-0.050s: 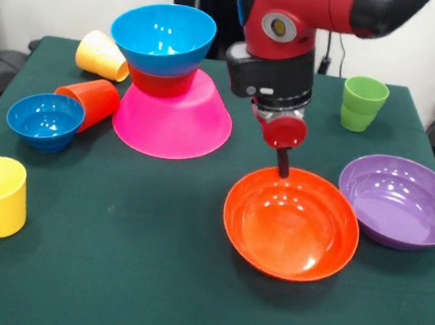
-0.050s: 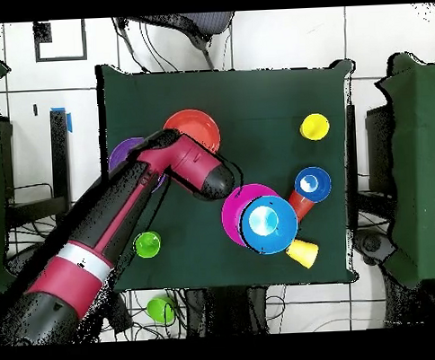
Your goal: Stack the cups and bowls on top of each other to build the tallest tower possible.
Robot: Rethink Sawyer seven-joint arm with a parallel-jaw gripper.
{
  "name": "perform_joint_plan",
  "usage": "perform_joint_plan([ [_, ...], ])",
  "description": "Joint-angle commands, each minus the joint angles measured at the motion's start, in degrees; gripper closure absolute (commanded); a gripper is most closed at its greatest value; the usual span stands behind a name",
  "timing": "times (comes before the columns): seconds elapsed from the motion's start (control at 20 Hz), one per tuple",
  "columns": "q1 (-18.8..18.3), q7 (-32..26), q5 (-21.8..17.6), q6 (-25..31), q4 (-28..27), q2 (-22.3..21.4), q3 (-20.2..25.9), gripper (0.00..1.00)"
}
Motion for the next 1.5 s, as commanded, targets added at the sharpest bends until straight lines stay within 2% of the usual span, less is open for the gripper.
perform_joint_plan([
  [0.05,1.11,-23.24,1.61,-4.19,12.97,-7.18,10.6,1.0],
  [0.3,1.54,-30.91,0.3,-6.02,20.82,-11.8,10.84,1.0],
  [0.6,3.1,-40.02,1.75,-6.68,29.46,-17.54,11.41,1.0],
  [0.75,4.05,-42.51,2.12,-6.7,32.64,-19.9,11.73,1.0],
  [1.05,2.72,-51.79,5.76,-8.87,41.83,-27.03,13.72,1.0],
  [1.3,3.04,-57.06,7.83,-9.25,48.56,-31.56,14.59,1.0],
  [1.5,2.43,-64.52,11.11,-11.45,55.25,-35.94,15.59,1.0],
])
